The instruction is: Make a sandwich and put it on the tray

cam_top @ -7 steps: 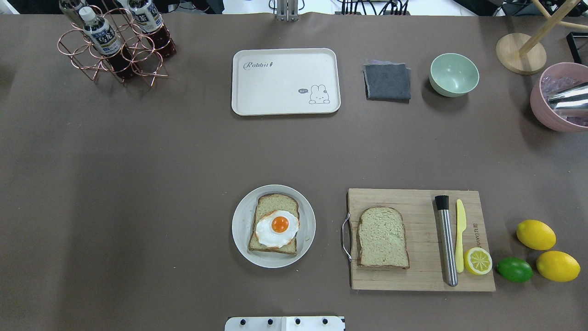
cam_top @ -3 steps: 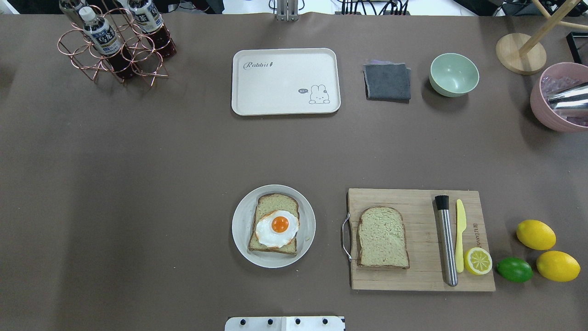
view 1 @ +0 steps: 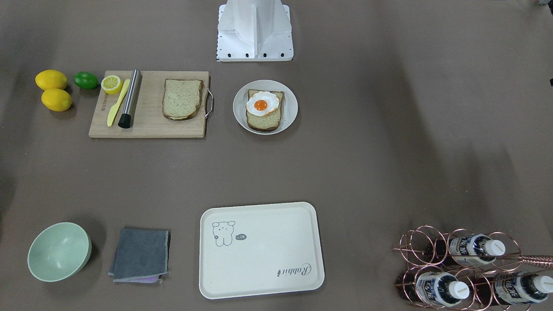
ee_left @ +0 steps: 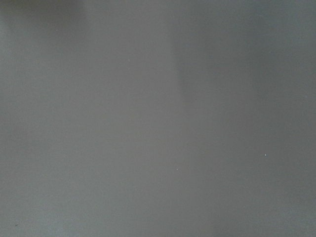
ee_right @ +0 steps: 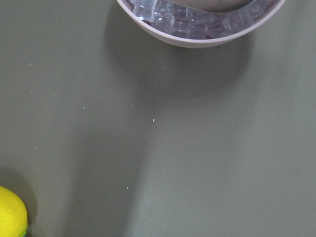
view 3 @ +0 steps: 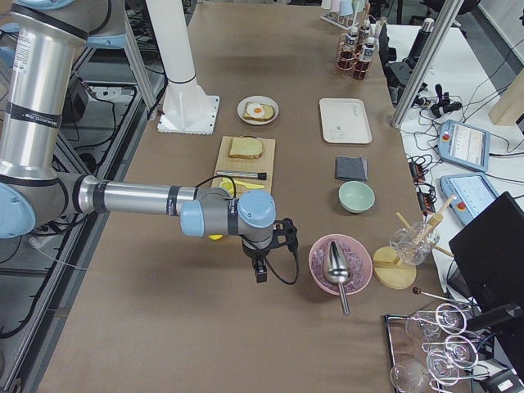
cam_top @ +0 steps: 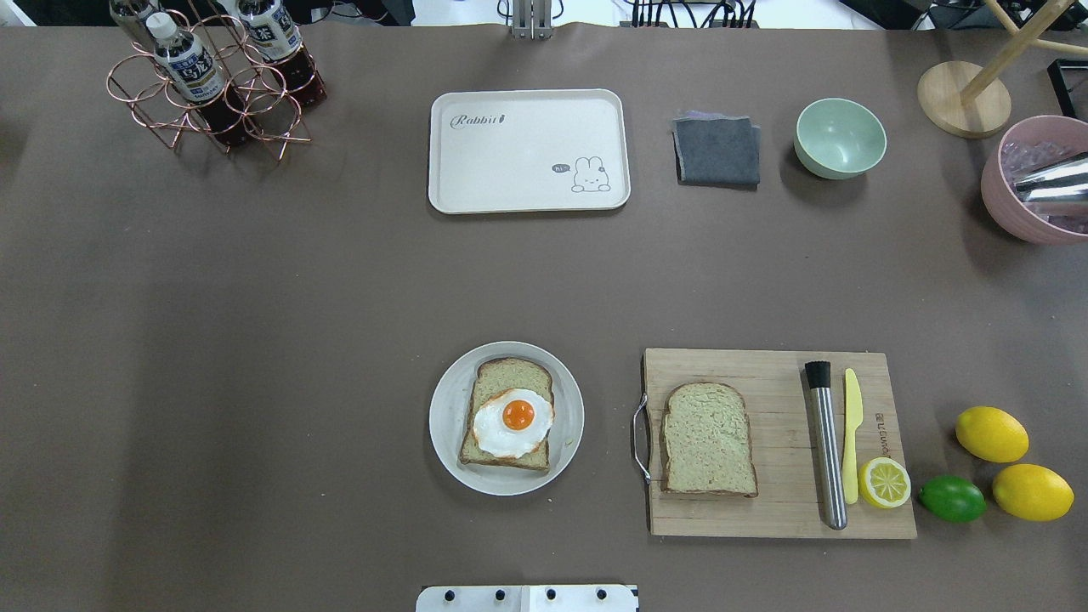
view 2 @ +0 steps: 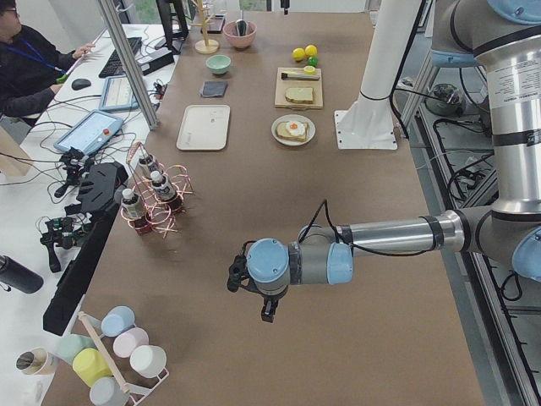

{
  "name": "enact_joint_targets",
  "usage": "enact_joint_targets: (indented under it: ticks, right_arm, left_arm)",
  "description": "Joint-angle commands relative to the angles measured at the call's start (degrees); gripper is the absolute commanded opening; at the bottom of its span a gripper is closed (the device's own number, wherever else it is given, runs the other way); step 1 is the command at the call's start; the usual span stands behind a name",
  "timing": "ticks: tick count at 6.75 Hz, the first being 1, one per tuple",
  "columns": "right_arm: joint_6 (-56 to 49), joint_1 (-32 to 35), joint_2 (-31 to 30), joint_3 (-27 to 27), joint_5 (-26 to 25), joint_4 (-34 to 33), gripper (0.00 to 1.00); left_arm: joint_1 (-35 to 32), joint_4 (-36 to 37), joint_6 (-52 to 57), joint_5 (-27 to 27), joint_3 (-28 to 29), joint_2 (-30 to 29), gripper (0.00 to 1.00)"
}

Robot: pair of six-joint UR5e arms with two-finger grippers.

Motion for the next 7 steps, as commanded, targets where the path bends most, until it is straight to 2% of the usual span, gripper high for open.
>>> enact_joint_targets:
  ticks: [1,4,5,6,7]
  right_arm:
    - [1.67,1.13,0.83,1.22,4.93,2.06,1.00]
    - [4.14,1.41,2.68,2.73,5.04,2.07,1.00]
    - [4.23,1.32,3.64,2.64,5.21,1.98,1.00]
    - [7.45,0.97,5.30,2.38,5.48,1.98,1.00]
    - [14.44,-0.68,5.14,2.72,5.30,4.33,1.00]
  left_arm:
    - [-4.82,-0.51,0.10,-2.13,-1.25,-5.03,0.98]
    - [-4.58,-1.91,-1.46,-4.25,-5.73,-8.93,0.98]
    - [-2.75,-5.58,-7.66,-4.43,-5.65,-10.94,0.96]
    - [2.23,-12.57,-14.85,-3.65,-5.82,-10.26,0.98]
    - [7.76,-19.69,-23.28,1.14,-6.35,-9.13,0.99]
